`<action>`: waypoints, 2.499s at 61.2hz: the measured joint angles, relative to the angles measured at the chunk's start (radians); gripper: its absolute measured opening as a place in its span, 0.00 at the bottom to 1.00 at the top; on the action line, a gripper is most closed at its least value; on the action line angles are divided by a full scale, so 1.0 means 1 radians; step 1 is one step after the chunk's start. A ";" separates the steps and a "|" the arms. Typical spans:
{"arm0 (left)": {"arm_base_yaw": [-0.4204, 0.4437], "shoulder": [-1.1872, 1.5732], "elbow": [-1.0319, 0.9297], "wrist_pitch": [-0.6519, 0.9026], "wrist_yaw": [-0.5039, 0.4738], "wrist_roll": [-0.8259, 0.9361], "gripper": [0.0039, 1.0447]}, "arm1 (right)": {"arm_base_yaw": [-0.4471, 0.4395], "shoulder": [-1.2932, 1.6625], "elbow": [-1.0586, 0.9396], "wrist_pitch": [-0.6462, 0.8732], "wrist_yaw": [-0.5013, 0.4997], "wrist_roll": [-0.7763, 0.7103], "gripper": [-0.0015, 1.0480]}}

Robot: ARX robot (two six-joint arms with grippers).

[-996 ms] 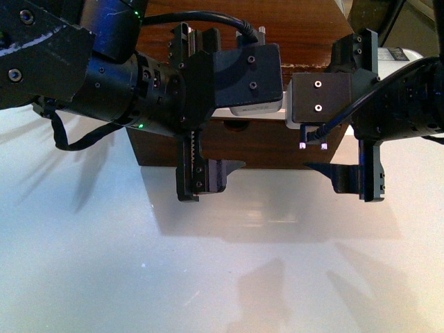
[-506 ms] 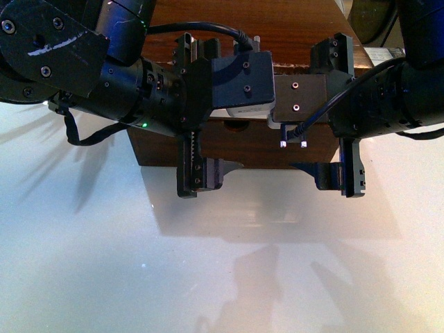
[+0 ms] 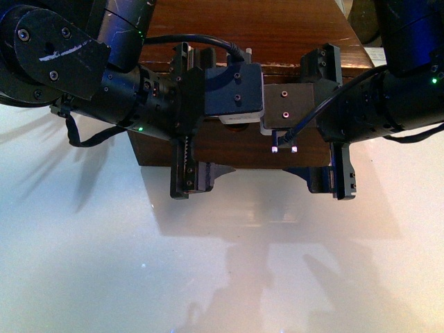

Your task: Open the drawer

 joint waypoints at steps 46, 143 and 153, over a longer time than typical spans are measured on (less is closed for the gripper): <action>0.021 0.021 -0.015 0.002 0.005 0.055 0.92 | 0.036 0.029 0.010 -0.042 0.023 -0.033 0.91; 0.118 -0.343 -0.455 0.107 0.058 -0.076 0.92 | 0.098 -0.375 -0.415 0.087 -0.065 0.085 0.92; 0.227 -0.481 -0.456 0.119 0.108 -0.286 0.92 | 0.003 -0.530 -0.453 0.074 -0.111 0.154 0.92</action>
